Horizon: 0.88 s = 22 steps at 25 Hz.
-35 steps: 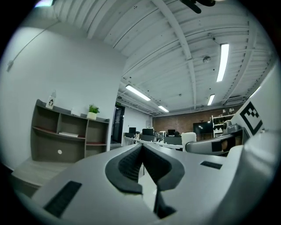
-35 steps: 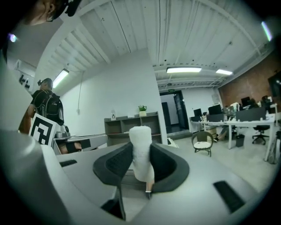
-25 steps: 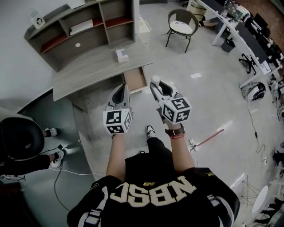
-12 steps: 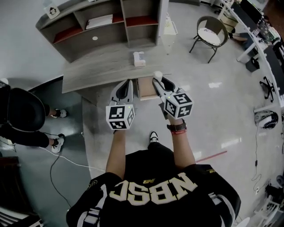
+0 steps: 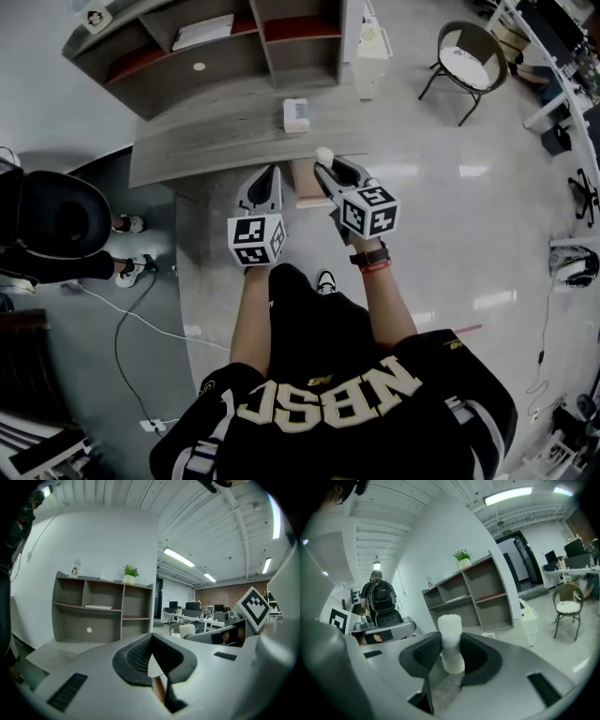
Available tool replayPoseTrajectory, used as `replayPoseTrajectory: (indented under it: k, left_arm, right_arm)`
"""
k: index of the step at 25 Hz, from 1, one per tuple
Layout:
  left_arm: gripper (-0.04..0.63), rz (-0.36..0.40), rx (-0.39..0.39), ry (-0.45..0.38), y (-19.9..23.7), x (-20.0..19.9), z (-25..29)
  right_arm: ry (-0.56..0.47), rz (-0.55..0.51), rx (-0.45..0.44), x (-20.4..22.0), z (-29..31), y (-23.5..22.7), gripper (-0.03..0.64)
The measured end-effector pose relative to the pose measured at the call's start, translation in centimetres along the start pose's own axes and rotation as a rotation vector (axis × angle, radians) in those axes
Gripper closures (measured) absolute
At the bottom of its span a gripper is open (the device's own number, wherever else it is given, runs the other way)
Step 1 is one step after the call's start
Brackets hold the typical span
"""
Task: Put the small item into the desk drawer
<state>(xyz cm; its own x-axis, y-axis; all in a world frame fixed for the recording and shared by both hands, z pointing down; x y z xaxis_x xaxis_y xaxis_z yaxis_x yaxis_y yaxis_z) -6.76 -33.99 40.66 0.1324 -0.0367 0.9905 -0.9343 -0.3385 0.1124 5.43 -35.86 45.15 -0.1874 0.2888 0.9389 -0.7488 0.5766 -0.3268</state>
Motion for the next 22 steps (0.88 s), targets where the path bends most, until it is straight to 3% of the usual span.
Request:
replayPoseTrajectory:
  k: [5, 11, 22]
  left_arm:
    - [0.583, -0.061, -0.026, 0.044, 1.4, 3.3, 1.5]
    - [0.583, -0.070, -0.024, 0.100, 2.2, 6.9, 2.0]
    - [0.583, -0.089, -0.006, 0.209, 3.6, 15.1, 3.8]
  right_arm:
    - [0.074, 0.040, -0.009, 3.1, 1.4, -2.3, 0.485]
    - [0.136, 0.065, 0.028, 6.0, 1.8, -4.1, 0.485]
    - [0.308, 0.001, 0.024, 14.0, 4.4, -7.9, 0.485]
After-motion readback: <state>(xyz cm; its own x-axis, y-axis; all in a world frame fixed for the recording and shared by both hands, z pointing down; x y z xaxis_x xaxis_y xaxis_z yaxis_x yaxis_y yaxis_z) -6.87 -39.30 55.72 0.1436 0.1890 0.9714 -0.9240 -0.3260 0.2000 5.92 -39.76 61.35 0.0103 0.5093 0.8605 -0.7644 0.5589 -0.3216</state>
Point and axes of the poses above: the fingertips, and each gripper's own axes: z forward along the fingers, y to its left, x out of its underside, the point moved 2 cm from there along -z, backward along the fingers, and after that the axes turned 11 degrees about -y, right-handed, at the moved point
